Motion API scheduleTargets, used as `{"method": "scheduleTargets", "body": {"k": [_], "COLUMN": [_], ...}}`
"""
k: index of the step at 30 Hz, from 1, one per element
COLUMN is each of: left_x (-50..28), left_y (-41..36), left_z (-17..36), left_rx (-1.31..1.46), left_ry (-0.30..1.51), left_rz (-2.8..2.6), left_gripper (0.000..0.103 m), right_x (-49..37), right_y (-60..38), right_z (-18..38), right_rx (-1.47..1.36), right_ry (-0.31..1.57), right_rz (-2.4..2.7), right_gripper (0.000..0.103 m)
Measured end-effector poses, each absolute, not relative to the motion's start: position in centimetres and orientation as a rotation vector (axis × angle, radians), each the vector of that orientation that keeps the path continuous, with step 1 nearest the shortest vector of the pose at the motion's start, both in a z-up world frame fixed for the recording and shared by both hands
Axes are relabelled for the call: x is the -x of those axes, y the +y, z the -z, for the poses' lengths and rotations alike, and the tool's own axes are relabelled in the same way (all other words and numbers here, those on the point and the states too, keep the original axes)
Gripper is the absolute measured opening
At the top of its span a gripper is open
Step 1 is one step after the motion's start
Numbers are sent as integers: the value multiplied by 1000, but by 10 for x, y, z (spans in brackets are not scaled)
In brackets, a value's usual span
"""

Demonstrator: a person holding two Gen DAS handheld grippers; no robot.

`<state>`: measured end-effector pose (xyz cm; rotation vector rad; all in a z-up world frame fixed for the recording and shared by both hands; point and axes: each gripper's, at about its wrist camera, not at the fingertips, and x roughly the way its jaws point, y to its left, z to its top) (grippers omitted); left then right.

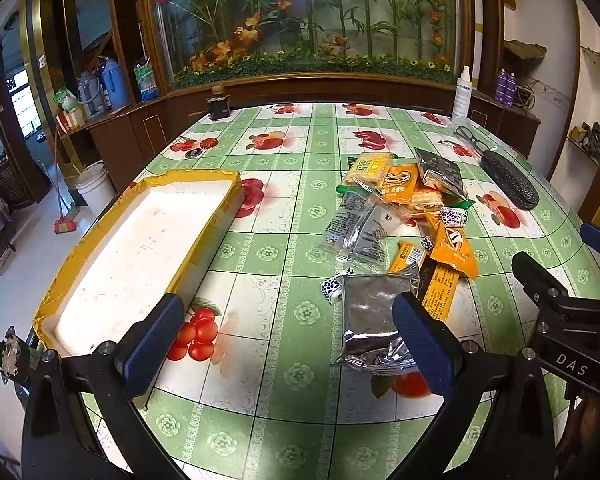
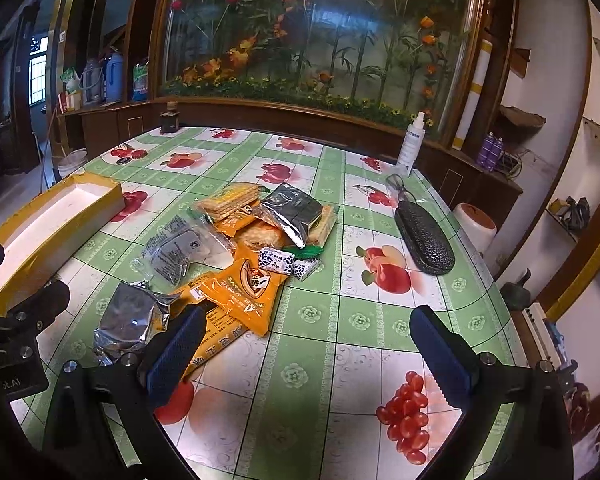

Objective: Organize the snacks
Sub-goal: 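Move both grippers toward the snack pile, then grasp the silver foil packet with the left gripper while the right grasps an orange cookie packet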

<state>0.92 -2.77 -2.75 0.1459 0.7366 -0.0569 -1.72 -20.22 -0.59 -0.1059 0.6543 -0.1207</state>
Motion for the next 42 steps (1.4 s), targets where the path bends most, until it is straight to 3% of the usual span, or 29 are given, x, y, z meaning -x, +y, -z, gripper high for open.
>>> {"method": "scheduleTargets", "body": {"k": [21,34,42], "left_x": [-10,-48,-71], "left_y": [-35,-63,-55], "left_z": [30,61,91], "left_rx": [-131,-108,-134], "left_ry": [757,904,972], "left_rz": [84,195,168], "left_gripper": [103,103,103], "right_x": [21,0,-66], "right_y": [-205,-248,-234], "right_z": [5,34,46], "right_rx": [116,-186,-278], "right_ry": [647,738,831], "right_rz": [136,-34,-111], "right_gripper": [103,103,98]}}
